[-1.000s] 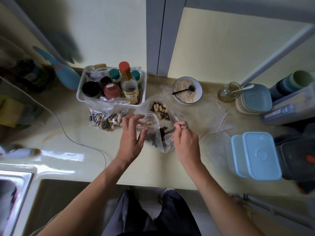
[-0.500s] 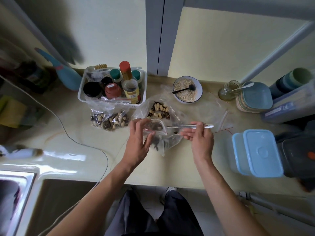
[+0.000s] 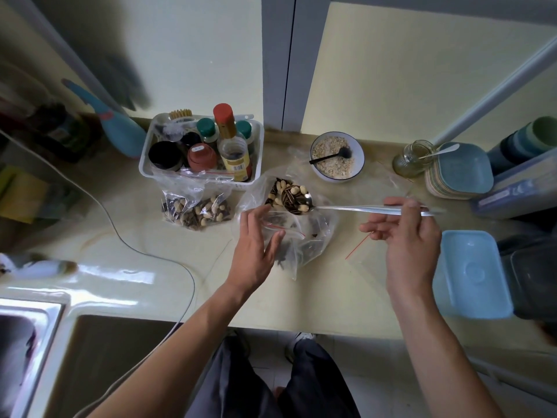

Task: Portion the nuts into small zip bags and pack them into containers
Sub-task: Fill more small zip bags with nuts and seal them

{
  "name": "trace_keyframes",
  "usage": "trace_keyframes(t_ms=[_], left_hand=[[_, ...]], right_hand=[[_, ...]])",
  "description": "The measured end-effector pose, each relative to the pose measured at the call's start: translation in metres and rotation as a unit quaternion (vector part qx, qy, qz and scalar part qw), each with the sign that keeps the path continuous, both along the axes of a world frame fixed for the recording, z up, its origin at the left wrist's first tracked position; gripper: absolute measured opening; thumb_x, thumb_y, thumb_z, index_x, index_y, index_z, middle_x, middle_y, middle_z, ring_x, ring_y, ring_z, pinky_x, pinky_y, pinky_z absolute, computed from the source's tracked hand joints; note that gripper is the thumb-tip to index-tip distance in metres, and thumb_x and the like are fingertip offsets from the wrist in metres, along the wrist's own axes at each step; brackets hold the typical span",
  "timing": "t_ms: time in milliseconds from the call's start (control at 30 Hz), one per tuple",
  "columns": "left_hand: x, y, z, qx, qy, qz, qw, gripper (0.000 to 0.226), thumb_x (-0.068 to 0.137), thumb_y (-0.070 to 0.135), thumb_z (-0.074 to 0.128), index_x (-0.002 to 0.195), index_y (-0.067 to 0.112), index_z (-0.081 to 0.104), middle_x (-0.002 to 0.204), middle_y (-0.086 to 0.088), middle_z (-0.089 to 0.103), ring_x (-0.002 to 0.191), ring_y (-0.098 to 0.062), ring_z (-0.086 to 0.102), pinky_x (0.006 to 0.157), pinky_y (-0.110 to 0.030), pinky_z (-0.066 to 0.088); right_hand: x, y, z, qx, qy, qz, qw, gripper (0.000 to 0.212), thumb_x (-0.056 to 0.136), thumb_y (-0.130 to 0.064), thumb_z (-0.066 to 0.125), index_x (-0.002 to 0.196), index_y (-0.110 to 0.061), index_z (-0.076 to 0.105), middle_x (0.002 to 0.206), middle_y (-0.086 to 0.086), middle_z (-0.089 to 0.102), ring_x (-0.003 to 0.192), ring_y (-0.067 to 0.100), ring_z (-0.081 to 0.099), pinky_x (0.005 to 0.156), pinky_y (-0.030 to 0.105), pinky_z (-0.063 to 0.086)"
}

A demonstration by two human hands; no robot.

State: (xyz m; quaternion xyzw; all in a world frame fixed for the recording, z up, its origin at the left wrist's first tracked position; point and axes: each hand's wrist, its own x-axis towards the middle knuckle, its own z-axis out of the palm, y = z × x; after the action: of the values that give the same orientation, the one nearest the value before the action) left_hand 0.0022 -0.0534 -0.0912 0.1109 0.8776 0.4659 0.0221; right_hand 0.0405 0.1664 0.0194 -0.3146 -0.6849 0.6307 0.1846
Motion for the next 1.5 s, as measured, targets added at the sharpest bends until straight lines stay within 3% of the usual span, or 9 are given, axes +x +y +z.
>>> trace_keyframes(t_ms=[233,467,633,833,1033,1133,1200,1367,1500], left_hand=[[-0.004,0.004,-0.003,0.001,-0.001,0.012,1.000,0.067,0.095,0.042,0.061,0.147,0.009,0.034,0.133,-0.009,0.041,0.116,-0.005,0.043,0.093,0.004,0.030],[-0.005,0.003,0.000,-0.002,0.002,0.025,1.000,0.071,0.091,0.037,0.065,0.146,0.003,0.035,0.129,-0.012,0.042,0.104,0.013,0.040,0.090,0.006,0.030],[-0.006,0.004,0.001,0.006,0.017,0.034,0.999,0.066,0.090,0.019,0.073,0.143,-0.003,0.038,0.127,-0.012,0.041,0.112,0.027,0.037,0.093,0.004,0.031],[-0.006,0.000,-0.002,0.011,0.015,0.038,0.999,0.067,0.092,0.033,0.066,0.144,0.003,0.037,0.131,-0.015,0.042,0.109,0.012,0.045,0.092,0.003,0.033],[-0.002,-0.001,-0.010,0.009,0.029,0.045,0.999,0.060,0.097,0.030,0.064,0.143,0.004,0.037,0.133,-0.013,0.040,0.114,-0.016,0.054,0.101,-0.005,0.033],[-0.001,-0.001,-0.011,0.021,0.029,0.051,0.998,0.058,0.096,0.027,0.066,0.142,0.004,0.037,0.134,-0.013,0.040,0.115,-0.013,0.053,0.101,-0.008,0.036],[0.002,-0.003,-0.012,0.030,0.032,0.054,0.998,0.057,0.096,0.025,0.065,0.142,0.006,0.037,0.135,-0.010,0.040,0.118,-0.013,0.052,0.102,-0.018,0.042],[0.012,-0.014,-0.018,0.058,0.054,0.059,0.995,0.052,0.097,0.018,0.065,0.138,0.010,0.035,0.135,-0.011,0.038,0.118,-0.021,0.056,0.098,-0.045,0.052],[0.018,-0.018,-0.020,0.074,0.061,0.057,0.994,0.048,0.097,0.024,0.061,0.136,0.017,0.035,0.134,-0.012,0.037,0.112,-0.026,0.058,0.095,-0.050,0.053]], right_hand=[[0.019,-0.020,0.003,0.132,0.025,0.200,0.971,0.029,0.111,-0.027,0.037,0.112,-0.025,0.066,0.081,0.001,0.074,0.076,0.018,0.076,0.066,0.030,0.057],[0.030,-0.016,0.012,0.283,0.031,0.439,0.852,0.031,0.107,-0.032,0.046,0.131,-0.029,0.066,0.112,-0.010,0.067,0.096,0.007,0.070,0.082,0.027,0.056],[0.032,-0.018,0.013,0.310,0.090,0.408,0.854,0.030,0.107,-0.026,0.049,0.129,-0.022,0.068,0.114,-0.008,0.065,0.099,0.009,0.069,0.083,0.025,0.055],[0.026,-0.013,0.013,0.280,0.079,0.423,0.858,0.029,0.107,-0.025,0.049,0.128,-0.024,0.068,0.108,-0.008,0.068,0.094,0.008,0.071,0.080,0.030,0.056],[0.020,-0.016,0.011,0.248,0.108,0.186,0.944,0.039,0.109,-0.024,0.037,0.105,-0.006,0.071,0.091,-0.014,0.071,0.078,0.006,0.073,0.068,0.024,0.057],[0.013,-0.027,0.005,0.237,0.132,0.058,0.961,0.035,0.110,-0.024,0.034,0.095,-0.027,0.066,0.088,-0.010,0.071,0.069,0.013,0.072,0.062,0.023,0.055],[0.007,-0.029,-0.006,0.253,0.110,0.010,0.961,0.037,0.110,-0.024,0.034,0.091,-0.023,0.065,0.085,-0.022,0.070,0.067,0.014,0.072,0.062,0.029,0.056],[-0.005,-0.035,-0.052,0.307,-0.006,0.077,0.948,0.033,0.109,-0.022,0.040,0.099,-0.010,0.069,0.073,-0.001,0.072,0.065,-0.002,0.069,0.064,0.006,0.048],[-0.012,-0.050,-0.078,0.307,-0.037,0.099,0.946,0.021,0.106,-0.024,0.046,0.098,-0.015,0.063,0.066,-0.003,0.070,0.059,0.007,0.071,0.054,0.032,0.057]])
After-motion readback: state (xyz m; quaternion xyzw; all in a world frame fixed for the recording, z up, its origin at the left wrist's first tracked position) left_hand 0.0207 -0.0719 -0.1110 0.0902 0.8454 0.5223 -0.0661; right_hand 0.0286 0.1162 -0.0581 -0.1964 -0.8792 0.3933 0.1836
